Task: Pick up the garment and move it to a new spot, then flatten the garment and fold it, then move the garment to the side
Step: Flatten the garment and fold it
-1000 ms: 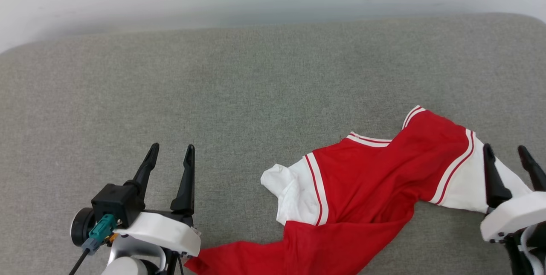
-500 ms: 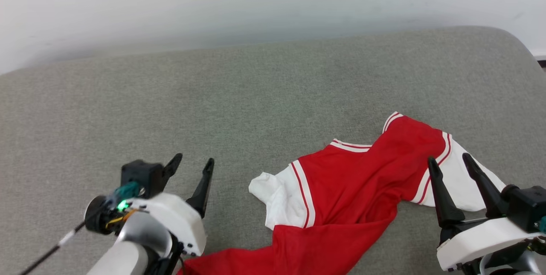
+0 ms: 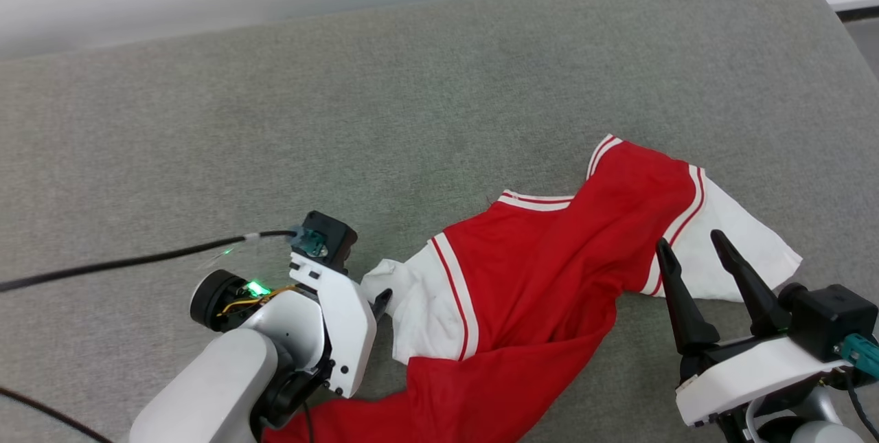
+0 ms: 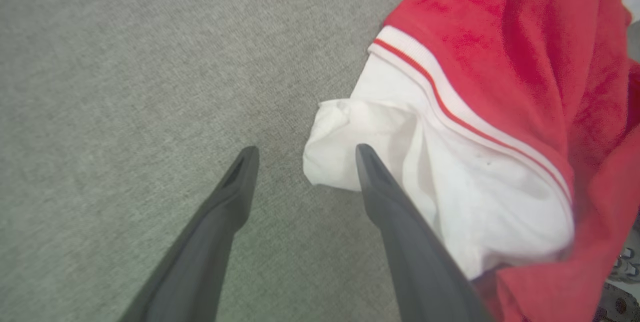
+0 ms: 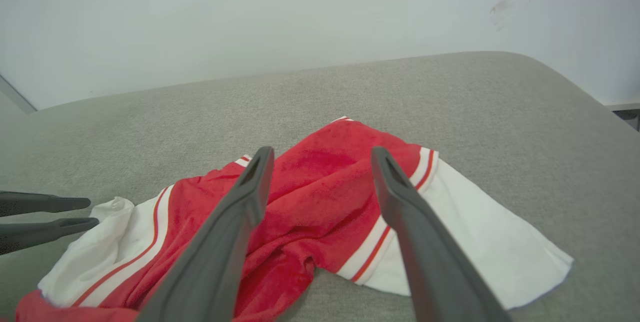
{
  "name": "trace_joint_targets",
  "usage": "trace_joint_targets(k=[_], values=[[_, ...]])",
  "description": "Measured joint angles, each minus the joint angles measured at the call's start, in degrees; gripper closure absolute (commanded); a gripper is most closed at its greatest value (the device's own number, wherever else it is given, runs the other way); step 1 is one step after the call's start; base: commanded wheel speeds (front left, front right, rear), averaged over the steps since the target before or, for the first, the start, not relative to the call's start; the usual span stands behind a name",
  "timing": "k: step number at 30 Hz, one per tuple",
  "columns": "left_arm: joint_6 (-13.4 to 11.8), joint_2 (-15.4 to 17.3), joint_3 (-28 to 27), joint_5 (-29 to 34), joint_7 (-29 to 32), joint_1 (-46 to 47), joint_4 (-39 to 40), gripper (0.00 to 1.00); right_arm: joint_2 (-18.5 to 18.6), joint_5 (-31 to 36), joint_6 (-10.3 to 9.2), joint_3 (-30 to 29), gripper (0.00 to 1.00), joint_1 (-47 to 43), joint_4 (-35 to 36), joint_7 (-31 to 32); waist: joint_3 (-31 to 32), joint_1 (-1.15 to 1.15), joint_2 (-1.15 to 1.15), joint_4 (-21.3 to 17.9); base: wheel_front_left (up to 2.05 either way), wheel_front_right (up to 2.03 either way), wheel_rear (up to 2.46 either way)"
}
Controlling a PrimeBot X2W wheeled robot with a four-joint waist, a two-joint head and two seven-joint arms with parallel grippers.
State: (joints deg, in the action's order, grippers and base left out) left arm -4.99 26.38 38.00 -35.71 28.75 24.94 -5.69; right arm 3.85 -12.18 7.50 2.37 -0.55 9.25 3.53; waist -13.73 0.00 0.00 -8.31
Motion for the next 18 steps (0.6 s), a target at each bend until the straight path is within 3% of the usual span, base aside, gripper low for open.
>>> trace_joint_targets(k=[7,8,10,14,18], values=[[3.91,0.09,6.70,2.43,10.54,5.63,-4.70,0.00,-0.21,-0.62,0.00,0.54,0.00,1.33,-1.44,-1.24,-2.20,0.00,0.00,-1.84,0.00,0.00,0.00],[4.42,0.04,7.44,2.46,11.70,6.23,-5.04,0.13,-0.23,-0.82,0.00,0.47,0.00,1.37,-1.60,-1.34,-2.20,0.00,0.00,-1.92,0.00,0.00,0.00],[5.35,-0.02,8.76,2.99,13.73,7.25,-5.48,1.00,-0.25,-1.02,0.00,0.18,0.00,1.42,-1.91,-1.53,-2.10,0.00,0.00,-2.07,0.00,0.00,0.00],[5.95,-0.68,9.84,3.16,14.69,7.56,-6.41,1.00,-0.31,-1.46,0.00,-0.10,0.00,1.42,-2.42,-1.80,-1.52,0.00,0.00,-2.25,0.00,0.00,0.00],[4.66,-0.74,9.11,3.22,11.41,6.39,-6.73,1.00,-0.34,-1.72,0.00,-1.01,0.00,1.22,-2.85,-1.75,-0.49,0.00,0.00,-1.97,0.00,0.00,0.00]])
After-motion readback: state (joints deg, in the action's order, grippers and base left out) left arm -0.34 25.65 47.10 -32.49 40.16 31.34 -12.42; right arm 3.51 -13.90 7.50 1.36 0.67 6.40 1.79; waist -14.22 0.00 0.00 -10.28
